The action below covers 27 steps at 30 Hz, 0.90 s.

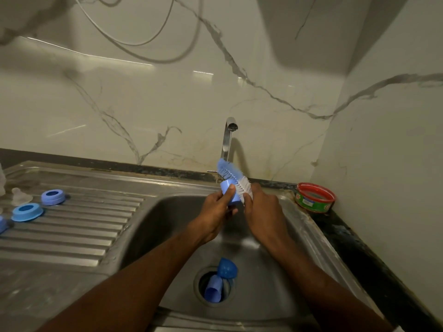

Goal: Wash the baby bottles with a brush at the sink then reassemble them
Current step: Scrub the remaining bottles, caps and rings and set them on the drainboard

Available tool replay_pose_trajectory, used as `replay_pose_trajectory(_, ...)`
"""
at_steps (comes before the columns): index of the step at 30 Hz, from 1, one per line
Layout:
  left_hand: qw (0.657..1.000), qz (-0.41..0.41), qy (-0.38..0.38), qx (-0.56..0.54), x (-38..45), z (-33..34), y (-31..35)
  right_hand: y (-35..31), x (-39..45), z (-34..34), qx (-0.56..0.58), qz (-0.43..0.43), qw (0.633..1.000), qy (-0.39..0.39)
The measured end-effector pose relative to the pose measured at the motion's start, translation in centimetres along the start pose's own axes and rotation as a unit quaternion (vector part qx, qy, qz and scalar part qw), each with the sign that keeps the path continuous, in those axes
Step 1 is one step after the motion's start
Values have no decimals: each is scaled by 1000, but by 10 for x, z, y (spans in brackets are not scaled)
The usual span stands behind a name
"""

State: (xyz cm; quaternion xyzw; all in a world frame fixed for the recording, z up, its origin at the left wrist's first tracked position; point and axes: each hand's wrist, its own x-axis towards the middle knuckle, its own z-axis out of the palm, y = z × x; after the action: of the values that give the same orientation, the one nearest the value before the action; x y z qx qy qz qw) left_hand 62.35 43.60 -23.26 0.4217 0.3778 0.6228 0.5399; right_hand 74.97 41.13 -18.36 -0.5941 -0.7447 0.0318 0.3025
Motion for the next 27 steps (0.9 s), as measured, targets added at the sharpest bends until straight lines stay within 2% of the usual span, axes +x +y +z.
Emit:
replay_pose_trajectory(5, 996, 45, 75, -27, 3, -6, 6, -1, -4, 1, -5, -12, 1000, 22)
replay_pose_trajectory(10, 997, -27, 16, -65, -1, 9, 2, 0, 0, 3, 3, -5, 999, 34)
replay_pose_trajectory(12, 998, -39, -3, -57, 0, 14, -1, 1, 4, 1, 5, 2, 999, 53)
replay_pose_trajectory(18, 997, -67, -33, -28, -3, 14, -4, -2, 4, 0, 17, 3, 999, 31)
replay_pose_trajectory(21, 998, -45, -33, 11, -3, 11, -5, -5, 8, -1, 17, 1, 1000, 10)
replay_pose_trajectory(27, 999, 17, 29, -4, 7, -8, -5, 14, 20, -11, -103, 4, 995, -3)
